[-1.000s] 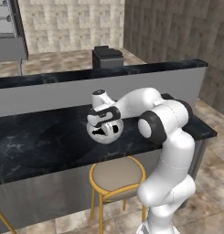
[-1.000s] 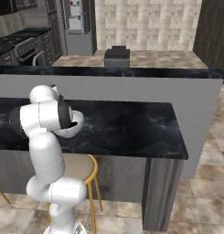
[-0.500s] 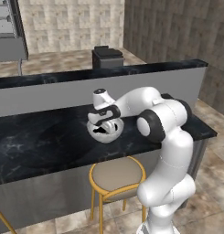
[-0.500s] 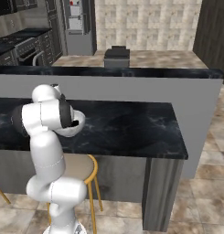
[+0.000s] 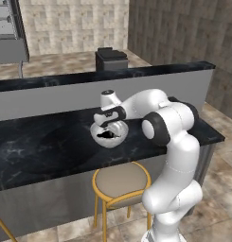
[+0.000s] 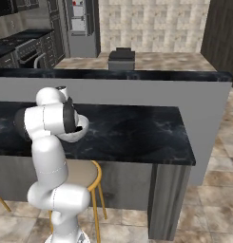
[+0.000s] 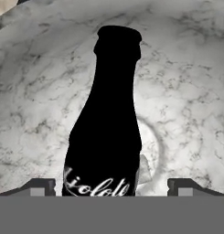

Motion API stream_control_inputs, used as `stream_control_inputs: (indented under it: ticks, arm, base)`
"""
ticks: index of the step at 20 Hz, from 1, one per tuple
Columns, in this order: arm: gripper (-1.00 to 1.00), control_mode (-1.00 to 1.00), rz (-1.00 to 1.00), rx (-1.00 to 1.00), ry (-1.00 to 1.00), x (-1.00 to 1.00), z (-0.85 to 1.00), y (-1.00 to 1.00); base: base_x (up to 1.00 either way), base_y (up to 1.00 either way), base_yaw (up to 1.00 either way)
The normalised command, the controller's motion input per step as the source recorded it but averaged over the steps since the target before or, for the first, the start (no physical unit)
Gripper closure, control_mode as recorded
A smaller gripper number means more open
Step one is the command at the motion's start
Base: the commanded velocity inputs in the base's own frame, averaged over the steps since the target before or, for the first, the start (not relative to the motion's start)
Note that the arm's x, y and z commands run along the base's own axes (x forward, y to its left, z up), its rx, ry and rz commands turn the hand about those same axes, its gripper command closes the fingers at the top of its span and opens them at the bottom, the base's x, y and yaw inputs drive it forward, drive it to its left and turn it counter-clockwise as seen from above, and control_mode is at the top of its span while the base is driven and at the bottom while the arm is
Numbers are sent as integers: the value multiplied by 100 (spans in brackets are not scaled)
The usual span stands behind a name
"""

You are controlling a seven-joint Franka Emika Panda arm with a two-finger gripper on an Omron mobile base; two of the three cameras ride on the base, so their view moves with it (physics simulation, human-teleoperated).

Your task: Open the fridge, grab two sodas, and place both sodas inside the bowl with ice on the dining counter.

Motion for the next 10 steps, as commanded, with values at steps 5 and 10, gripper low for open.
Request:
stream_control_inputs:
  ticks: [5, 10]
  arm:
    - [-100, -100, 0, 0, 0, -3, 18, -1]
    - [-100, -100, 0, 0, 0, -20, 46, 0]
  base:
    - [0, 0, 0]
    - [0, 0, 0]
